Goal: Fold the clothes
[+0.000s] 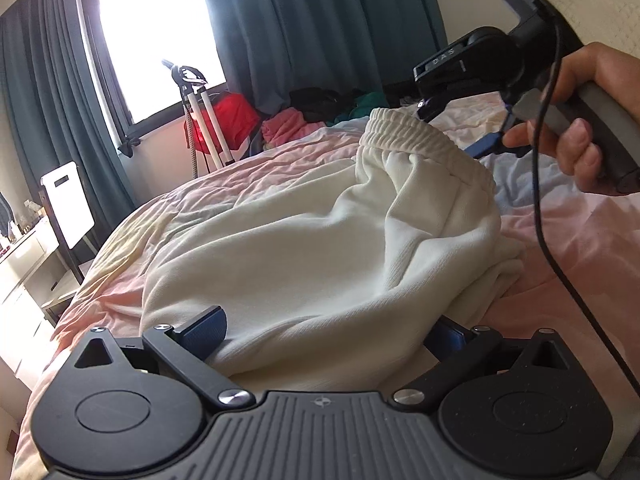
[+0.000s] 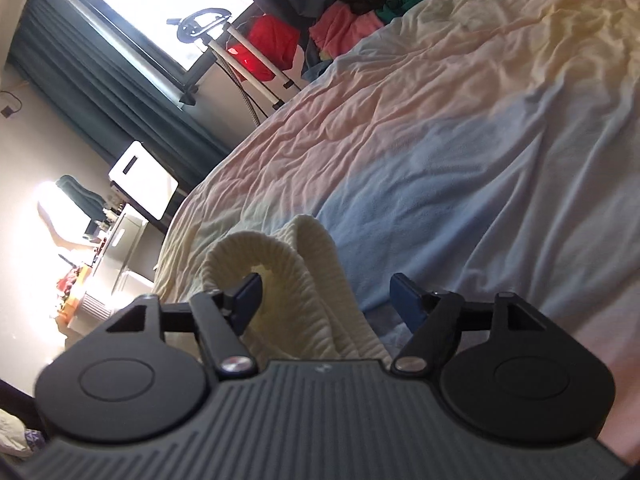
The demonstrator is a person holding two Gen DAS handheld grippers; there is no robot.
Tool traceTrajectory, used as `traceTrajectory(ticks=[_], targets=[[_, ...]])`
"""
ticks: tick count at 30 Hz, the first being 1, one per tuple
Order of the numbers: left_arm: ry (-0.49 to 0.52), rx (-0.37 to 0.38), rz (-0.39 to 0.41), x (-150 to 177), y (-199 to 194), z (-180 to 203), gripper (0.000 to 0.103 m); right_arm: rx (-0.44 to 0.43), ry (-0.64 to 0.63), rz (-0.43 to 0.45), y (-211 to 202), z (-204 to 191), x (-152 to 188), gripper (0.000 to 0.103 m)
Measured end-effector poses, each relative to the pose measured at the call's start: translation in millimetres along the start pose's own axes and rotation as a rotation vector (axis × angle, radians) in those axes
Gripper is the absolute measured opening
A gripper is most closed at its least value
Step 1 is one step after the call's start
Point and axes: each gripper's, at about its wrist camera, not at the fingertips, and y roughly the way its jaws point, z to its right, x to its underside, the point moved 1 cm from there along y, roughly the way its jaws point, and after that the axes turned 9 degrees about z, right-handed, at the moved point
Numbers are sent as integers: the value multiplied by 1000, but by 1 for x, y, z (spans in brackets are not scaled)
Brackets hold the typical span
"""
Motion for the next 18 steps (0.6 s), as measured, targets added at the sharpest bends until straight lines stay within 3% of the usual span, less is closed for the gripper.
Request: traceTrajectory(ticks=[4,10,18], targets=[[2,-35,13,0,-6,-2,103,-20,27,67,-36,0,2,77],[-36,-60,-4,-2,-10,-10,103,-20,143,89,-71,10,25,78],[35,-84,-32,1,-16,-1,103,-50,105,-34,-53,-4,47,78]])
